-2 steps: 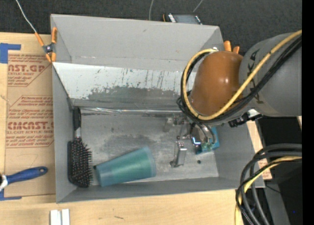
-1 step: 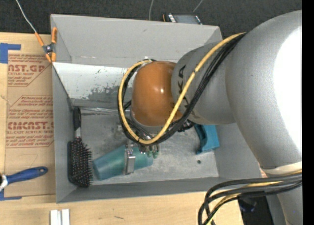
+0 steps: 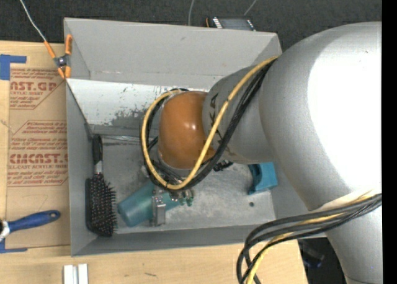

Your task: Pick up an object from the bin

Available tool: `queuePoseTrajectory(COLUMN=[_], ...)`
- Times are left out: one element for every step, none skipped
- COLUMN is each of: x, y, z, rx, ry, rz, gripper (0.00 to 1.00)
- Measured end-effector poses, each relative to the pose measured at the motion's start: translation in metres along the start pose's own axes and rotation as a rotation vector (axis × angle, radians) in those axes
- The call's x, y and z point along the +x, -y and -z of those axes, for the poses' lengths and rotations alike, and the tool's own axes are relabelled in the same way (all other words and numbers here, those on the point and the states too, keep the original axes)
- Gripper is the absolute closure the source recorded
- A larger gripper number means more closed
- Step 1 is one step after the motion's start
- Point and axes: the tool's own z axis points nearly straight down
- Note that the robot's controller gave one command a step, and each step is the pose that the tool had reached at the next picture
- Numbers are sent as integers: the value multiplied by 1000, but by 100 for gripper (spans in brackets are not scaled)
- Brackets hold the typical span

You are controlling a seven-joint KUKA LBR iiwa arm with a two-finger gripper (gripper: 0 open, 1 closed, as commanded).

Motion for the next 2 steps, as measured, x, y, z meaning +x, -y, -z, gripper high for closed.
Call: queuePoseTrajectory(x=[-1, -9], y=[0, -26], z=[2, 144], rx=[-1, -3], ry=[3, 10], rz=[-1, 42], gripper=[100, 100])
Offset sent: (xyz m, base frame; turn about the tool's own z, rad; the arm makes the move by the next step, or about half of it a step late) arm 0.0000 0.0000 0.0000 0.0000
